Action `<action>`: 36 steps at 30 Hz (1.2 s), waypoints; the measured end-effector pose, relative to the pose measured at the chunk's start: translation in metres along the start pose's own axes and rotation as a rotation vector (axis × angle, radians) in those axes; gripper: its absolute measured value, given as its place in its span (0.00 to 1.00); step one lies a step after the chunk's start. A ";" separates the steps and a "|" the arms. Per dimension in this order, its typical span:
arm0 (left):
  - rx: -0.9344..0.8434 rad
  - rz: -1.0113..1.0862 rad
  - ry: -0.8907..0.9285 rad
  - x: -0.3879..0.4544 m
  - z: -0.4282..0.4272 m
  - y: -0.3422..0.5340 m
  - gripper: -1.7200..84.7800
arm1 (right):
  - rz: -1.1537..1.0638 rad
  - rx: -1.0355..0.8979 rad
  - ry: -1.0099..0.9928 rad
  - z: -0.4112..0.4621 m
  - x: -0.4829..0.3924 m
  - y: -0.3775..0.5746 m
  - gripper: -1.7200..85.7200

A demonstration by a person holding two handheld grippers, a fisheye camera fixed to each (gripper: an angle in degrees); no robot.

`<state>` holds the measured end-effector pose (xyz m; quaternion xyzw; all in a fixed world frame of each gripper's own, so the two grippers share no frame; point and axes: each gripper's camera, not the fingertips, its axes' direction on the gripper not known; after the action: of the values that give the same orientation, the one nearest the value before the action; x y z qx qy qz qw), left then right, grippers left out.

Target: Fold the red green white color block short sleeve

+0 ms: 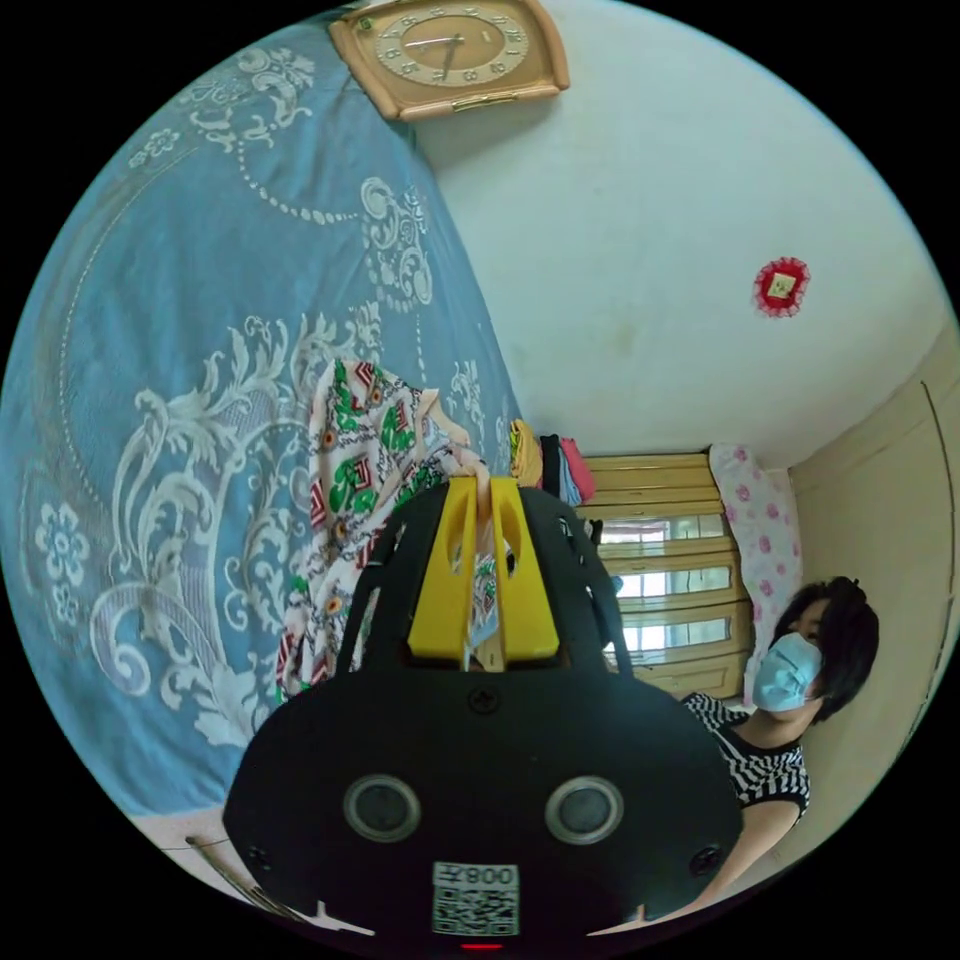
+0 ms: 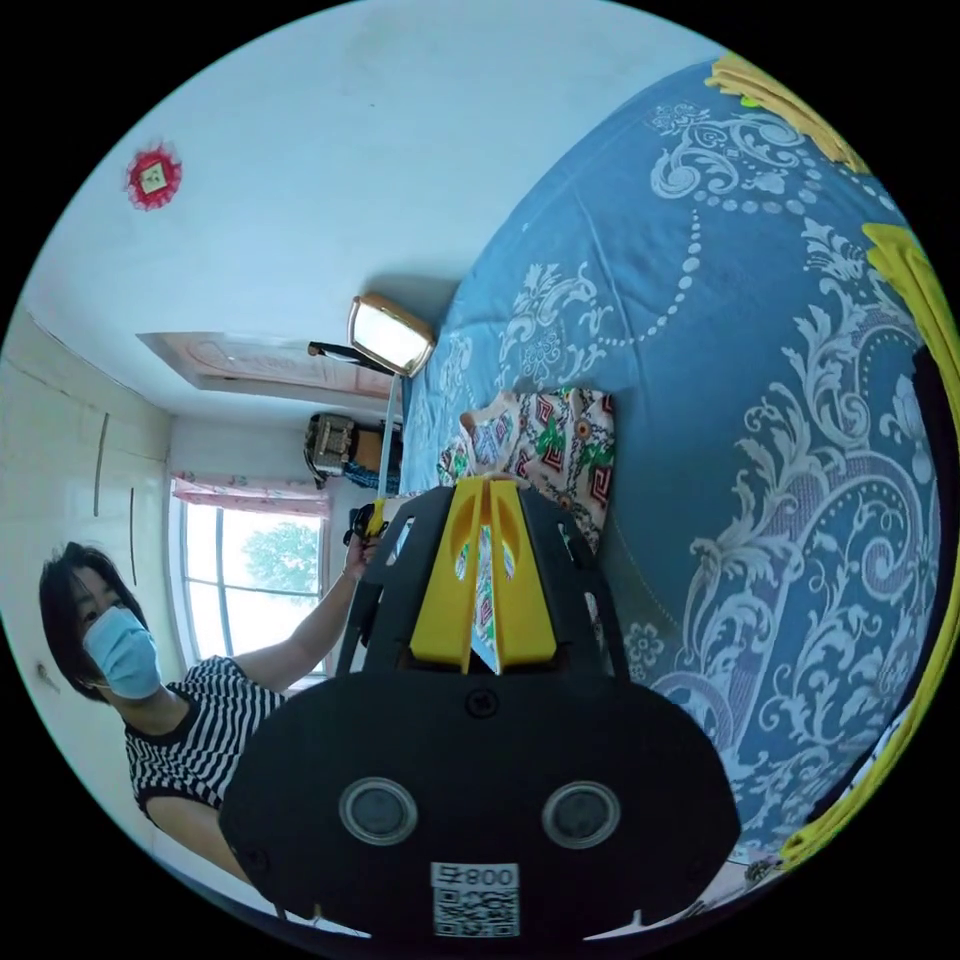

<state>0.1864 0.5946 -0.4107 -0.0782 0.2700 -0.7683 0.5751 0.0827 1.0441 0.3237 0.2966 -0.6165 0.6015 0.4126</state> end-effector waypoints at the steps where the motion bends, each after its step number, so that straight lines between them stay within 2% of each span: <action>1: -0.002 -0.006 -0.008 -0.006 0.003 -0.015 0.05 | 0.007 -0.007 0.001 0.005 0.006 -0.014 0.03; 8: -0.018 -0.027 -0.059 -0.037 0.015 -0.091 0.05 | 0.037 -0.023 0.011 0.026 0.032 -0.077 0.03; 20: -0.006 -0.074 -0.093 -0.084 0.018 -0.173 0.06 | 0.085 -0.047 0.019 0.054 0.066 -0.156 0.03; 26: 0.014 -0.108 -0.120 -0.107 0.014 -0.199 0.07 | 0.130 -0.049 0.000 0.062 0.083 -0.179 0.03; 36: 0.141 -0.094 -0.060 -0.126 -0.018 -0.208 0.10 | 0.137 0.054 -0.103 0.046 0.089 -0.189 0.06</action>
<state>0.0448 0.7567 -0.2965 -0.0731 0.1941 -0.8087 0.5504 0.1959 0.9909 0.4978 0.2950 -0.6393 0.6287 0.3300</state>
